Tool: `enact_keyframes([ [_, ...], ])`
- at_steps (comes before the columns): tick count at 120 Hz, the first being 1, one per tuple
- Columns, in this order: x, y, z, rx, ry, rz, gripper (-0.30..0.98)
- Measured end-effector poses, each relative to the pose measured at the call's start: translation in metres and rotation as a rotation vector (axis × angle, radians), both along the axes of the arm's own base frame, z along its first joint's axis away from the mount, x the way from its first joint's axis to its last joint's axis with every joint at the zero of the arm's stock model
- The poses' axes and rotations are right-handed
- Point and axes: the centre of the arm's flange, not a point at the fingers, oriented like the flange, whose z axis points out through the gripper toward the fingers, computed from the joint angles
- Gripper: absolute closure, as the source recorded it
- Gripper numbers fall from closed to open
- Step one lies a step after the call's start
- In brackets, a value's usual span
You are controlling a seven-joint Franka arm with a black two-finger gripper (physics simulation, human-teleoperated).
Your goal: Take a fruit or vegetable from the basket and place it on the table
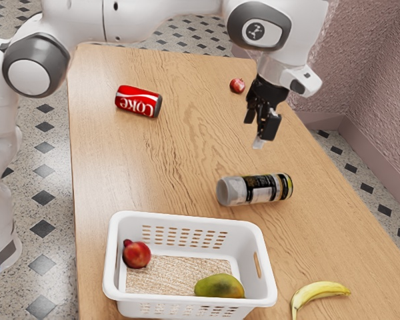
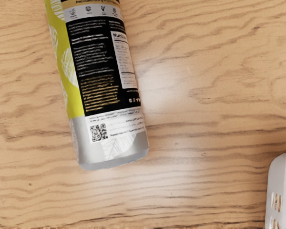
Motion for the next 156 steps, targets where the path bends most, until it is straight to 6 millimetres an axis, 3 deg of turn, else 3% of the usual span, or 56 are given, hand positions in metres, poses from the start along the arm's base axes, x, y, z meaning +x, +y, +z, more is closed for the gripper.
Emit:
enact_keyframes([
  [34, -0.009, 0.008, 0.004, -0.013, 0.018, 0.004, 0.0],
  [48, -0.021, 0.002, 0.009, 0.003, 0.015, -0.015, 0.0],
  [69, -0.04, -0.042, 0.019, 0.033, -0.019, -0.086, 0.0],
  [90, -0.084, -0.133, 0.021, 0.019, -0.026, -0.258, 0.0],
  [127, -0.191, -0.241, -0.029, -0.057, 0.041, -0.562, 0.0],
  [141, -0.199, -0.253, -0.06, -0.076, 0.068, -0.59, 0.0],
  [156, -0.167, -0.226, -0.061, -0.105, 0.04, -0.522, 0.0],
])
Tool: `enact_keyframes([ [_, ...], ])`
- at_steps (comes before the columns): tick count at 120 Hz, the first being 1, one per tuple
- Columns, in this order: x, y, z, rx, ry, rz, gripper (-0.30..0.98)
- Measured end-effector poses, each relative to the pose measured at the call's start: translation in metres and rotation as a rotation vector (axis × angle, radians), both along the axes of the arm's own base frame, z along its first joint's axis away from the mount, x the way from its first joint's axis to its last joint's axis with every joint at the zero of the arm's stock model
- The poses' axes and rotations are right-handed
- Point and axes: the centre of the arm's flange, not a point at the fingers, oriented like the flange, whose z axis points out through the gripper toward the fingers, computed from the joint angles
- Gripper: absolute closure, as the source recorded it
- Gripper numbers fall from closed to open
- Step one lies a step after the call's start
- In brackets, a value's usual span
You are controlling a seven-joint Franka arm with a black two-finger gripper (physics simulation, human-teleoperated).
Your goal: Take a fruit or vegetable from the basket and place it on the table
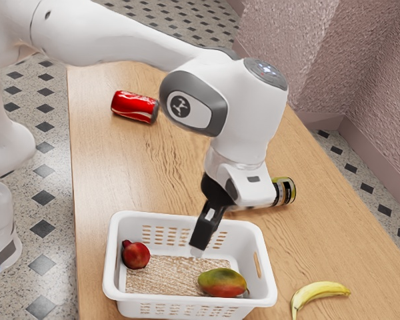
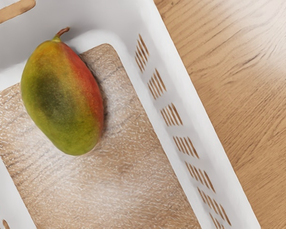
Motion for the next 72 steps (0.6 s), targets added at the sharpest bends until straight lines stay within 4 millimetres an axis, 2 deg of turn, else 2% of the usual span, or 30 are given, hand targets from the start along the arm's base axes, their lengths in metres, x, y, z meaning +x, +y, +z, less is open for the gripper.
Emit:
enact_keyframes([
  [14, 0.039, 0.044, -0.015, -0.005, 0.002, 0.1, 0.0],
  [24, 0.058, 0.068, -0.019, -0.016, -0.01, 0.151, 0.0],
  [28, 0.064, 0.074, -0.012, -0.023, -0.03, 0.161, 0.0],
  [35, 0.071, 0.08, 0.015, -0.046, -0.1, 0.16, 0.0],
  [47, 0.07, 0.072, 0.027, -0.056, -0.143, 0.127, 0.0],
  [72, 0.038, 0.021, 0.03, -0.074, -0.144, 0.005, 0.0],
])
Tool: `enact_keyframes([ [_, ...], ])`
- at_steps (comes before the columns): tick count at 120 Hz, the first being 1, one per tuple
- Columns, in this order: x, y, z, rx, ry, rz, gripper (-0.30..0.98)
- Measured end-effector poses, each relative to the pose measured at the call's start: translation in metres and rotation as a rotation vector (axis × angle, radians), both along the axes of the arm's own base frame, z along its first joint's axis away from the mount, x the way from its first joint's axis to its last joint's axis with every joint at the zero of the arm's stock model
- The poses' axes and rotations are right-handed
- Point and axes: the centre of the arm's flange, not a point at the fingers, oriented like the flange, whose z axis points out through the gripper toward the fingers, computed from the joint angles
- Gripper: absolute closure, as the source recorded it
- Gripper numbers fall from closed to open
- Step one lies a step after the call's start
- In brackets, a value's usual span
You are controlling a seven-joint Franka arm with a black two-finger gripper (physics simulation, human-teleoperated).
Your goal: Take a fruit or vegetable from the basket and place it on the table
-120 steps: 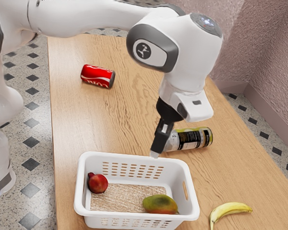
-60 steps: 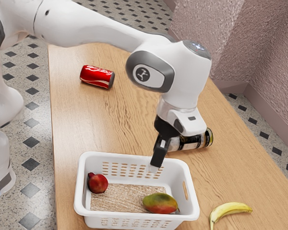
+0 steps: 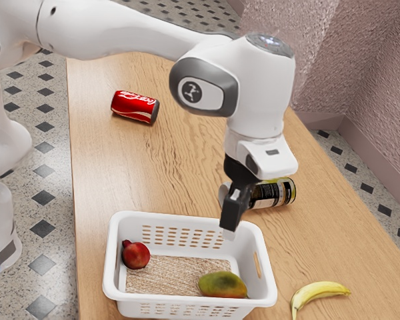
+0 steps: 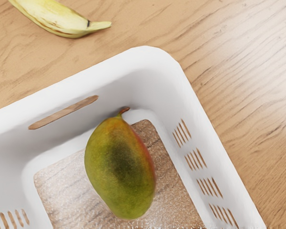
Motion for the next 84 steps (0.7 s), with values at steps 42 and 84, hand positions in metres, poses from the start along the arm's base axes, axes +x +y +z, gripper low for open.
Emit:
enact_keyframes([
  [42, -0.033, -0.047, -0.01, -0.003, 0.031, -0.106, 0.0],
  [84, -0.029, -0.019, -0.028, 0.02, 0.069, -0.071, 0.0],
])
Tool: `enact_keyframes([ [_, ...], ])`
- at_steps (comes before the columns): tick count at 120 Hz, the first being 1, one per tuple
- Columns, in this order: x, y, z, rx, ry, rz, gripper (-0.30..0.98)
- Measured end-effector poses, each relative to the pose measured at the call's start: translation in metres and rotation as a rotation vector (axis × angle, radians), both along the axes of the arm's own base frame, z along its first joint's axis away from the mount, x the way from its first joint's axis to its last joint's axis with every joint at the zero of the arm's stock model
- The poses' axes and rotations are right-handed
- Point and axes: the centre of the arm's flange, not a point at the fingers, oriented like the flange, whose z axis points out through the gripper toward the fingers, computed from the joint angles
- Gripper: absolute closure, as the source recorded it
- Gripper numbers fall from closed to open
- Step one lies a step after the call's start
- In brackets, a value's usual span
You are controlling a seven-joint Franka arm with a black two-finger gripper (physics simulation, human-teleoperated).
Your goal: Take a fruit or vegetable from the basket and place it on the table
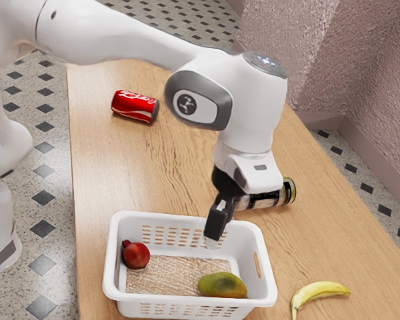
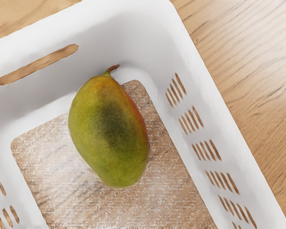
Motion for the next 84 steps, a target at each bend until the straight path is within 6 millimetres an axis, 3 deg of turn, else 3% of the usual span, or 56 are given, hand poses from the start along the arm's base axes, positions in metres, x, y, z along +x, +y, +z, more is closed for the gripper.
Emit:
enact_keyframes([
  [17, 0.054, 0.074, -0.012, 0.007, 0.023, 0.167, 0.0],
  [30, 0.069, 0.098, -0.009, 0.001, 0.019, 0.216, 0.0],
  [41, 0.065, 0.09, -0.008, 0.0, 0.015, 0.198, 0.0],
  [67, 0.037, 0.044, -0.01, 0.0, 0.021, 0.096, 0.0],
  [84, 0.034, 0.036, -0.013, 0.002, 0.027, 0.079, 0.0],
])
